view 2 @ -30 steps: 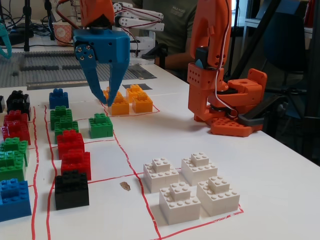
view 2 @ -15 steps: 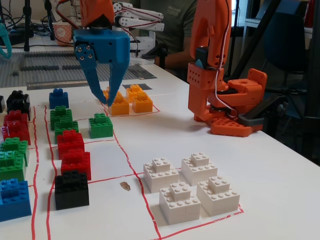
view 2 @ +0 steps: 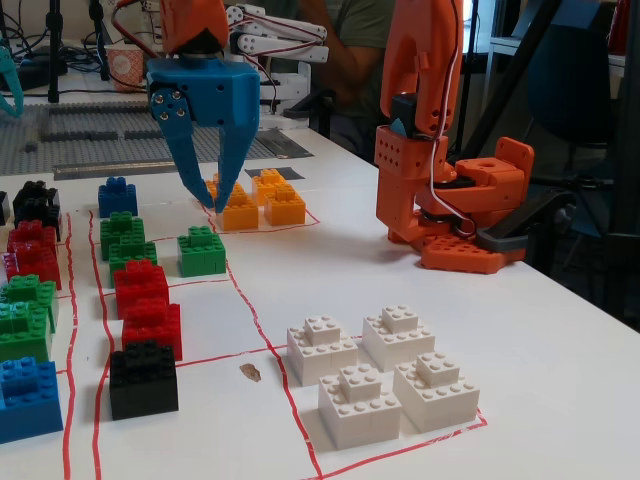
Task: Grab the block and put it in the grey marker
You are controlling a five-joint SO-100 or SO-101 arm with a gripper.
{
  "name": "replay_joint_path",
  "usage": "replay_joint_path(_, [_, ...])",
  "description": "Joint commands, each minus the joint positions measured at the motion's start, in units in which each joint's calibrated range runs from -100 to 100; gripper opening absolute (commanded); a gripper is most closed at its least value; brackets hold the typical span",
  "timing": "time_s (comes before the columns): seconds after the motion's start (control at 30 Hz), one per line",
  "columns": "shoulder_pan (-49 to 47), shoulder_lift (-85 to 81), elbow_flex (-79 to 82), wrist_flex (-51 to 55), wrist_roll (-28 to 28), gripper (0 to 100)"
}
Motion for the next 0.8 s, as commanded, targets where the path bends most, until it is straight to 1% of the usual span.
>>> replay_joint_path(0.0, [-0.37, -4.4, -5.72, 0.7, 0.2, 0])
replay_joint_path(0.13, [0.54, -4.23, -5.81, 0.7, 0.68, 0])
replay_joint_path(0.37, [5.12, -3.37, -7.08, 1.68, 1.81, 0])
replay_joint_path(0.57, [6.2, -3.28, -7.99, 1.84, 2.44, 0])
replay_joint_path(0.77, [11.36, -2.5, -9.72, 2.0, 5.13, 0])
